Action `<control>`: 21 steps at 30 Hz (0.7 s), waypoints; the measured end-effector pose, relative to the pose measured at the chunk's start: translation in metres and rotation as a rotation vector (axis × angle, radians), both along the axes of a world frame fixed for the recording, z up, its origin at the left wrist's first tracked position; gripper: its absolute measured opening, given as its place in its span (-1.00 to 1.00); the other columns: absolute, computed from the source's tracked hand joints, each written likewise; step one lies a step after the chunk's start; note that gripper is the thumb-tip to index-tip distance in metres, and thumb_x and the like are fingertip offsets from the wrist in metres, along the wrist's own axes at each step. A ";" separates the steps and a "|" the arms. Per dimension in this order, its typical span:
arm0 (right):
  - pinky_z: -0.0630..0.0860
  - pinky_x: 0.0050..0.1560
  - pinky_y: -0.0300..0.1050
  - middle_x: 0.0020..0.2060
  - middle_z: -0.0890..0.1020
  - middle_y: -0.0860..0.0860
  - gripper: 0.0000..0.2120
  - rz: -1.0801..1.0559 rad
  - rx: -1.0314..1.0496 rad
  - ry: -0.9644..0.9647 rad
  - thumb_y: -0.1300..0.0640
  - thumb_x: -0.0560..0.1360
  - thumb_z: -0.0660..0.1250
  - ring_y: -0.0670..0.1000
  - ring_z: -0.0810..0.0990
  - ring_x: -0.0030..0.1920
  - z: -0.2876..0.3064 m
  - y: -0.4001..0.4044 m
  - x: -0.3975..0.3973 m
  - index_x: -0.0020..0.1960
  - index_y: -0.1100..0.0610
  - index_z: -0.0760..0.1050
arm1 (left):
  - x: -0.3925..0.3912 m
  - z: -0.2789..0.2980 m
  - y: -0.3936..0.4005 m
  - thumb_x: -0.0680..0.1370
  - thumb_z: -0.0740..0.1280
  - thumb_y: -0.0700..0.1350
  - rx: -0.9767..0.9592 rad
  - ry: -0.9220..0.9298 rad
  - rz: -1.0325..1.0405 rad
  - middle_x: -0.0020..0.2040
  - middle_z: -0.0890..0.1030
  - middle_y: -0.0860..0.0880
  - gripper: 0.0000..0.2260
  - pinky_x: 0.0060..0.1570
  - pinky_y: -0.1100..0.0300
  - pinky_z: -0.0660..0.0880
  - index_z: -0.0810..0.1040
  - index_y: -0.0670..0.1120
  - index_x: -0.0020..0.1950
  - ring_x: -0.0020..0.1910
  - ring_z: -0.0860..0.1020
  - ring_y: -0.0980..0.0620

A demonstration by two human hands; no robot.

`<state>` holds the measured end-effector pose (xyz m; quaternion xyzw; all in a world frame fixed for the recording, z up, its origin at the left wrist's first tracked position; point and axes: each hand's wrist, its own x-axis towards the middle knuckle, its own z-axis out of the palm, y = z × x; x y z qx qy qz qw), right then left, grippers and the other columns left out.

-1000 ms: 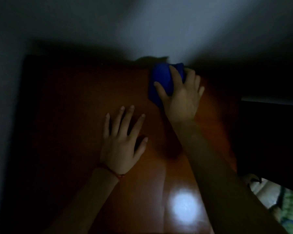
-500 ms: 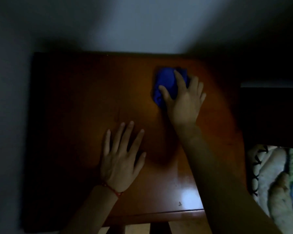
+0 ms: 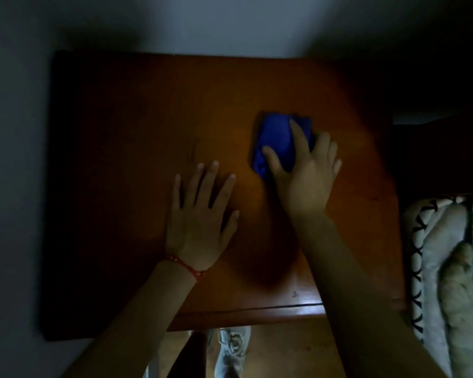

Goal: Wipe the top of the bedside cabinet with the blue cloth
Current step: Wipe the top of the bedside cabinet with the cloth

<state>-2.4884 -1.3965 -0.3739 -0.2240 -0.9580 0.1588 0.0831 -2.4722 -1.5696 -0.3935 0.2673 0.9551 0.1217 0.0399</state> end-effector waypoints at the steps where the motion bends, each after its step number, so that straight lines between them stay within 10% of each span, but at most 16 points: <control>1: 0.32 0.00 0.05 0.12 0.46 0.25 -0.44 0.011 0.012 0.009 -0.20 0.44 0.25 0.15 0.37 0.06 0.000 -0.007 0.026 0.32 0.09 0.36 | 0.000 0.000 0.000 0.54 0.06 0.09 0.008 0.005 -0.002 0.42 0.32 -0.24 -0.51 0.34 -0.19 -0.01 0.28 -0.09 0.42 0.40 0.16 -0.20; 10: 0.33 0.05 0.11 0.13 0.46 0.23 -0.44 0.042 0.025 -0.025 -0.20 0.45 0.26 0.21 0.43 0.08 0.001 -0.001 0.025 0.32 0.11 0.37 | 0.041 0.006 -0.004 0.55 0.08 0.06 0.085 0.044 0.020 0.39 0.36 -0.24 -0.55 0.33 -0.16 0.03 0.27 -0.10 0.40 0.38 0.19 -0.19; 15: 0.36 -0.06 0.04 0.07 0.49 0.21 -0.46 0.069 0.007 -0.062 -0.23 0.42 0.17 0.11 0.34 0.02 0.005 -0.033 0.150 0.30 0.04 0.31 | 0.092 0.001 -0.015 0.62 -0.14 0.14 0.046 -0.036 0.072 0.41 0.31 -0.26 -0.50 0.37 -0.13 0.03 0.19 -0.15 0.42 0.40 0.16 -0.18; 21: 0.38 -0.09 0.04 0.02 0.53 0.21 -0.48 0.101 0.101 0.017 -0.22 0.43 0.18 0.18 0.47 -0.03 -0.002 -0.019 0.102 0.23 0.11 0.44 | 0.098 -0.003 -0.016 0.56 0.07 0.05 0.076 0.032 0.082 0.42 0.29 -0.26 -0.49 0.38 -0.10 0.03 0.23 -0.22 0.42 0.41 0.16 -0.18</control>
